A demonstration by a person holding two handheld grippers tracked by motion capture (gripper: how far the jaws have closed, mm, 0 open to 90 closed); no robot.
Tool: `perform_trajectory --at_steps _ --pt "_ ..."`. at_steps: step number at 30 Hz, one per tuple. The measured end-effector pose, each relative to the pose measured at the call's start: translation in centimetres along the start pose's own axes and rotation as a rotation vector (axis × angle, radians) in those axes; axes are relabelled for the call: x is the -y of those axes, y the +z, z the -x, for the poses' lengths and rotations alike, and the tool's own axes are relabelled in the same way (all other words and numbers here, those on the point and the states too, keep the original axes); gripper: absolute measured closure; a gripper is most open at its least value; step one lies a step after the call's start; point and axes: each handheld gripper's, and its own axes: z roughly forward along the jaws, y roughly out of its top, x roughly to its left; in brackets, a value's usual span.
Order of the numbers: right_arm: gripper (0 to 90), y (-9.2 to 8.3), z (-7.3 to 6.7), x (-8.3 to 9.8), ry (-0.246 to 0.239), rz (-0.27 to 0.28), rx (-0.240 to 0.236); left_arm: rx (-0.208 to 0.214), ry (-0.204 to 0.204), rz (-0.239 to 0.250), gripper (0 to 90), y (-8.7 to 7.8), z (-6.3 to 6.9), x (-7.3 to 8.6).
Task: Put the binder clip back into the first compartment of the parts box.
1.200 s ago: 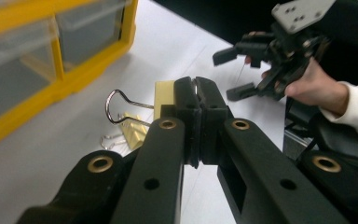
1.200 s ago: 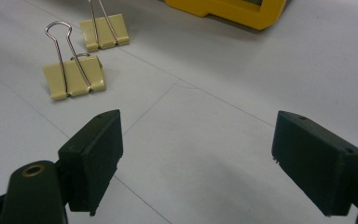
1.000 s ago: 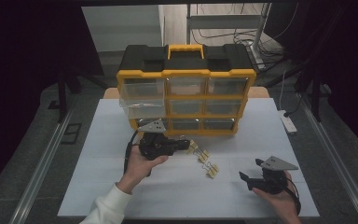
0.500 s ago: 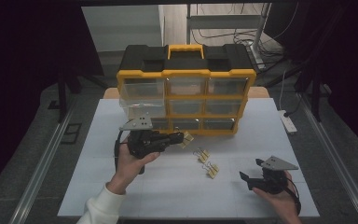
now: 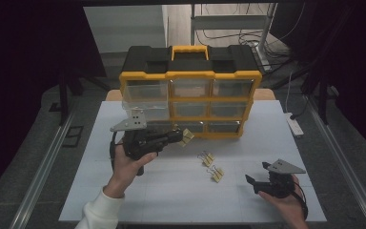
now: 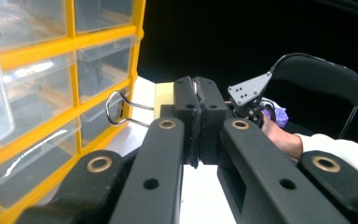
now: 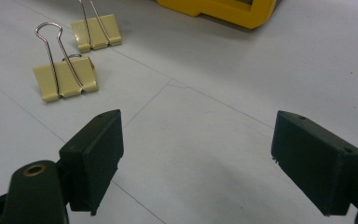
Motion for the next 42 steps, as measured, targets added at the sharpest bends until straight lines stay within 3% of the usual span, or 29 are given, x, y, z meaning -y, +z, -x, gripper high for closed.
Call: perform_trajectory --at_steps 13,42 --pt "17.3 -0.1 0.1 0.0 0.002 0.009 -0.008 -0.034 0.035 0.053 88.3 -1.3 0.2 -3.5" --pt "17.3 -0.2 0.0 0.0 0.003 0.014 -0.004 -0.15 0.013 0.111 88.1 -3.6 -2.3 -8.3"
